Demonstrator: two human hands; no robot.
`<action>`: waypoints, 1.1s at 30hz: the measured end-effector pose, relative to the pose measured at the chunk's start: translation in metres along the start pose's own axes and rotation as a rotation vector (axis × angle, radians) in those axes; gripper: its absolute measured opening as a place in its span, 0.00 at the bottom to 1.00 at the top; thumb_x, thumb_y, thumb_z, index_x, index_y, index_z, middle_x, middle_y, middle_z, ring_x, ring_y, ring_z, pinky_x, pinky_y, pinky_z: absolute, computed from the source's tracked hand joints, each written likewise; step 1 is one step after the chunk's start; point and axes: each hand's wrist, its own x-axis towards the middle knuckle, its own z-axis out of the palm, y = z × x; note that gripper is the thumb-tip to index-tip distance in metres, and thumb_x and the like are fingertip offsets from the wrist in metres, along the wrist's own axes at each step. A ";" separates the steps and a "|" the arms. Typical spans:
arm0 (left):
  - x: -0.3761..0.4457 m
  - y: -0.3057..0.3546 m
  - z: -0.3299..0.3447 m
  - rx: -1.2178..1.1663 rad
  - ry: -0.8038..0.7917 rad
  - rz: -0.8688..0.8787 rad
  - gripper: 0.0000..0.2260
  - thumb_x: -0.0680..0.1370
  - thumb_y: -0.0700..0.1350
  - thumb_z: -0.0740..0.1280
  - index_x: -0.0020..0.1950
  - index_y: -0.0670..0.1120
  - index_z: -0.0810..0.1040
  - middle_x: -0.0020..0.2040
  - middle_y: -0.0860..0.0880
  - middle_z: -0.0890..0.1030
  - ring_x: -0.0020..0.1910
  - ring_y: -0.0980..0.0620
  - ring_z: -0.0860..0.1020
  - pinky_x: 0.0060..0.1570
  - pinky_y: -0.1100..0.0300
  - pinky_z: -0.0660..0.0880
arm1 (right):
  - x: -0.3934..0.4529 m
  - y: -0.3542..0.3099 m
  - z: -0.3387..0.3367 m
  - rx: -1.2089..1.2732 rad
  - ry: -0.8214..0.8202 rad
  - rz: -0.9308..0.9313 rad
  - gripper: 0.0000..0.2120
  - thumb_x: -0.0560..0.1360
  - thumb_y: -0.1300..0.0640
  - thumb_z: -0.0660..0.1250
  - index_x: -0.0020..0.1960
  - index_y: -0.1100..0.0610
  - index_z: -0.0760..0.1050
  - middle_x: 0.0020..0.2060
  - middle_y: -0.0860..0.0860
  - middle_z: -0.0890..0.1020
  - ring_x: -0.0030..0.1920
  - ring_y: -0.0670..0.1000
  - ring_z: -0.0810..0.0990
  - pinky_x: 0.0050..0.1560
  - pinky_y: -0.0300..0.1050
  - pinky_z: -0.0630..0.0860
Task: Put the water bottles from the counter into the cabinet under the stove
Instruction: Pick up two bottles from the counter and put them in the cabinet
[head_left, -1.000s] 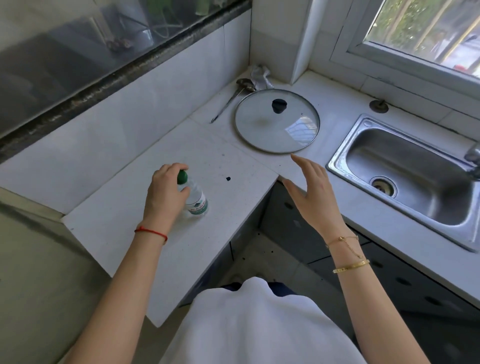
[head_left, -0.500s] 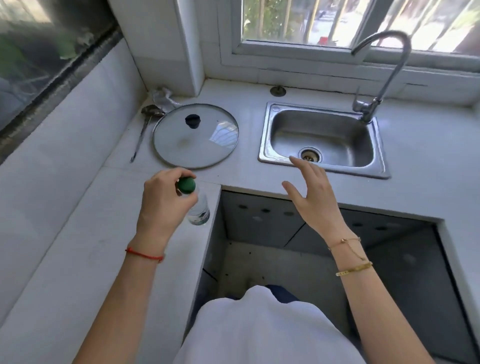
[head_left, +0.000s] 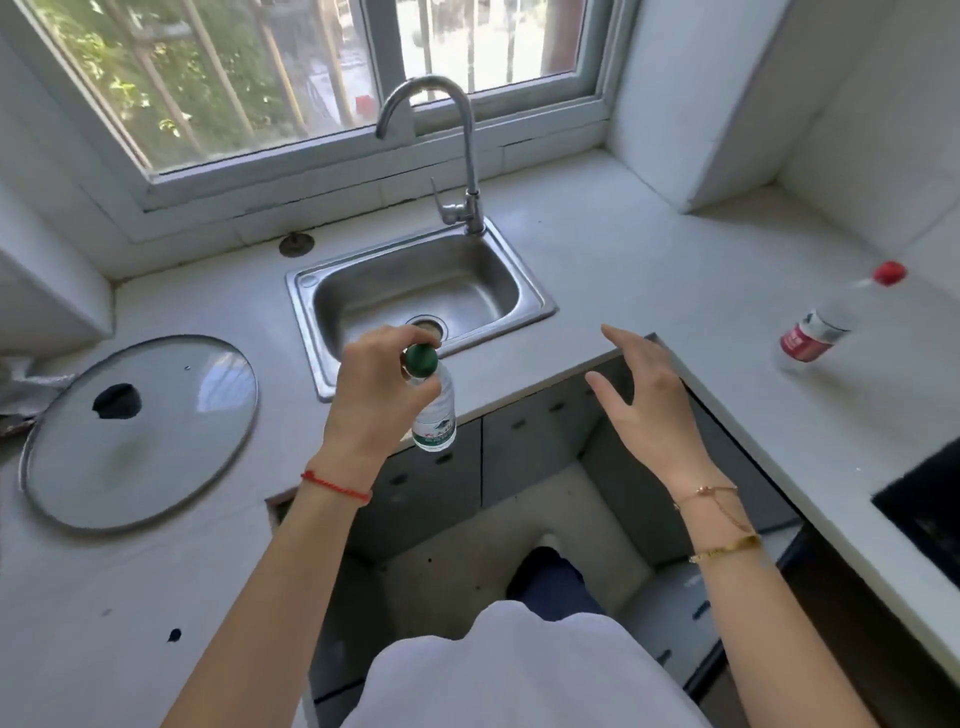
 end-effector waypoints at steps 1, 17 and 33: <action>0.012 0.008 0.013 -0.020 -0.028 0.024 0.13 0.67 0.36 0.74 0.50 0.47 0.83 0.45 0.51 0.82 0.41 0.52 0.77 0.45 0.59 0.77 | 0.004 0.011 -0.009 -0.019 0.030 0.026 0.24 0.78 0.52 0.65 0.73 0.52 0.65 0.69 0.48 0.71 0.72 0.47 0.64 0.73 0.45 0.61; 0.161 0.150 0.199 -0.076 -0.309 0.302 0.15 0.67 0.36 0.73 0.51 0.49 0.83 0.45 0.52 0.82 0.42 0.52 0.77 0.41 0.71 0.70 | 0.105 0.202 -0.165 -0.268 0.415 0.359 0.21 0.76 0.57 0.65 0.68 0.59 0.70 0.66 0.56 0.74 0.68 0.58 0.68 0.68 0.50 0.65; 0.207 0.199 0.286 -0.095 -0.523 0.438 0.14 0.68 0.37 0.73 0.52 0.49 0.83 0.46 0.51 0.82 0.41 0.53 0.76 0.42 0.69 0.69 | 0.163 0.292 -0.187 -0.261 0.370 0.654 0.15 0.76 0.60 0.65 0.61 0.59 0.69 0.58 0.58 0.77 0.59 0.62 0.71 0.54 0.50 0.71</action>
